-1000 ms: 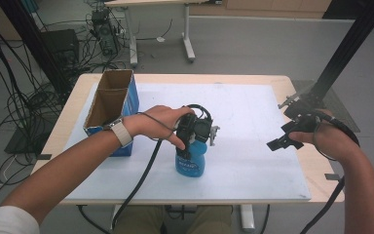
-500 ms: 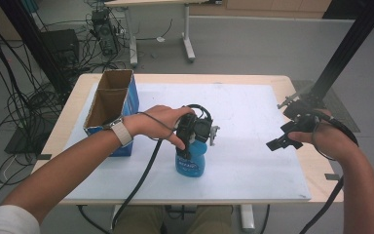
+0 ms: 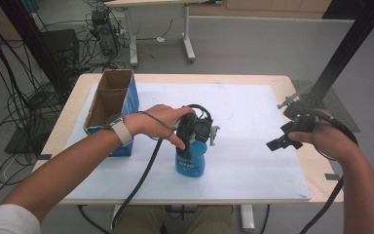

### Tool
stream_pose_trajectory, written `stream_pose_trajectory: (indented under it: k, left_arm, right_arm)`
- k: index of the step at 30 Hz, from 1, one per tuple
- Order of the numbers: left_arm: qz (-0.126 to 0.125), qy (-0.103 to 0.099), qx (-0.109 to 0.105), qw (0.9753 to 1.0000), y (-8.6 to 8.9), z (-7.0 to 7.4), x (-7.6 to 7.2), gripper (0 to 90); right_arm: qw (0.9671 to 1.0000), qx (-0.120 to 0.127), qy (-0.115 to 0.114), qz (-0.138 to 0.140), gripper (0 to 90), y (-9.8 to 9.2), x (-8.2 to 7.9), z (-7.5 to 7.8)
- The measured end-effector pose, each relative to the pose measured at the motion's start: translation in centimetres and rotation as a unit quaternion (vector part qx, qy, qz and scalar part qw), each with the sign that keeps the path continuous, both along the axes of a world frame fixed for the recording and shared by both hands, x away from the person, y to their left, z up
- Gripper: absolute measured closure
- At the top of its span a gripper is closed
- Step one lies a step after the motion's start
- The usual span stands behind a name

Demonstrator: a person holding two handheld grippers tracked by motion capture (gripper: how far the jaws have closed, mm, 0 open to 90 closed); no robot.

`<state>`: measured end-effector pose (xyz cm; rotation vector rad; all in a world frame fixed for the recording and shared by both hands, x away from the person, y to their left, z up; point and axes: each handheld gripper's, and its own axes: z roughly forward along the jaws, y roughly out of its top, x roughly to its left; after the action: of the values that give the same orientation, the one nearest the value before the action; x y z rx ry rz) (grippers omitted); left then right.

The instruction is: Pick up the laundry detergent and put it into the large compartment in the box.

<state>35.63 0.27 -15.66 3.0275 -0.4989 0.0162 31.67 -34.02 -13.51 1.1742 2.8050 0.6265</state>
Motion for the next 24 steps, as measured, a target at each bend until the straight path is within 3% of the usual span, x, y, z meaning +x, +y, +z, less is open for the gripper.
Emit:
stream_pose_trajectory:
  k: [24]
  left_arm:
    - [0.008,-0.004,0.005,0.9999,-0.21,0.06,-0.27,37.8]
  right_arm:
    - [0.9999,0.006,-0.008,-0.004,10.0,-0.71,-0.95,-0.06]
